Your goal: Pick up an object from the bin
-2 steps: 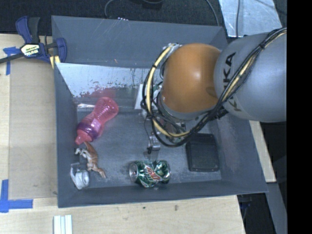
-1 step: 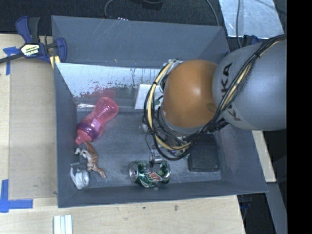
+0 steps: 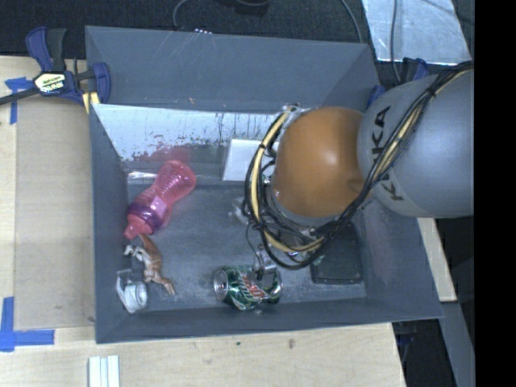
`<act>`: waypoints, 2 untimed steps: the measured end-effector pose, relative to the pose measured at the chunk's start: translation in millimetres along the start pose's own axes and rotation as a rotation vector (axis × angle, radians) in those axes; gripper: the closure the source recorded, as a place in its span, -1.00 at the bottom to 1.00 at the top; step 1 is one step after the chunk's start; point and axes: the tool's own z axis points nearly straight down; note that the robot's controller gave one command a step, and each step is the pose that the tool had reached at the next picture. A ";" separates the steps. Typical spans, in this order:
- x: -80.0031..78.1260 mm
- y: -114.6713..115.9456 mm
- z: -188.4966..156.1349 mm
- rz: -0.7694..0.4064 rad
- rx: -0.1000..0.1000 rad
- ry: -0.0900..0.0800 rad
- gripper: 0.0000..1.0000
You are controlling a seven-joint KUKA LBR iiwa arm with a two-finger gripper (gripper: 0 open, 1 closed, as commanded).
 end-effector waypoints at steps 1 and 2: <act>6.2 -1.0 41.2 -0.126 -0.001 0.011 -1.00; 11.3 -11.3 63.7 0.017 -0.001 0.009 -1.00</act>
Offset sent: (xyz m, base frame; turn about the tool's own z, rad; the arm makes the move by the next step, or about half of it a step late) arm -0.0099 -0.0303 -0.0842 -0.0980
